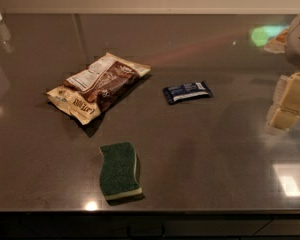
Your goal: Move sponge near rxbar blueberry
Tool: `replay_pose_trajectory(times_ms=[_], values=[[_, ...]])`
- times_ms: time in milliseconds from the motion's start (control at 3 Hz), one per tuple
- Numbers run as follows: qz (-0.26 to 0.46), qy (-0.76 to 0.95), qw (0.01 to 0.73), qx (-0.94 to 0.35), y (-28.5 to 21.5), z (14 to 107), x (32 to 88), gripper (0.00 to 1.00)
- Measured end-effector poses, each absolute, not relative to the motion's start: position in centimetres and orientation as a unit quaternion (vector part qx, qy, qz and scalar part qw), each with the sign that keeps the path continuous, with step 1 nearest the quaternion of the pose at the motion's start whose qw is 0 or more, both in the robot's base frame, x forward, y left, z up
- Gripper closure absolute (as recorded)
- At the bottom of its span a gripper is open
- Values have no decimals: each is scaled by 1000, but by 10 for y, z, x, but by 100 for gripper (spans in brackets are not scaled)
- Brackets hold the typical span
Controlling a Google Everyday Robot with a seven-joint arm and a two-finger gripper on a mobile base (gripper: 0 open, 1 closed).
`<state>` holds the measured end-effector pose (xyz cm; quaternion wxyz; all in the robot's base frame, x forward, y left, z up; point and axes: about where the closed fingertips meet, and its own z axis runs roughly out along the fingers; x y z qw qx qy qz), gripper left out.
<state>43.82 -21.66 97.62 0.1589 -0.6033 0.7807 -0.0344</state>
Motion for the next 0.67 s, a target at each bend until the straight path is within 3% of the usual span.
replay_pose_trajectory(times_ms=[667], values=[[-15,768,166,-619,-201,971,441,0]])
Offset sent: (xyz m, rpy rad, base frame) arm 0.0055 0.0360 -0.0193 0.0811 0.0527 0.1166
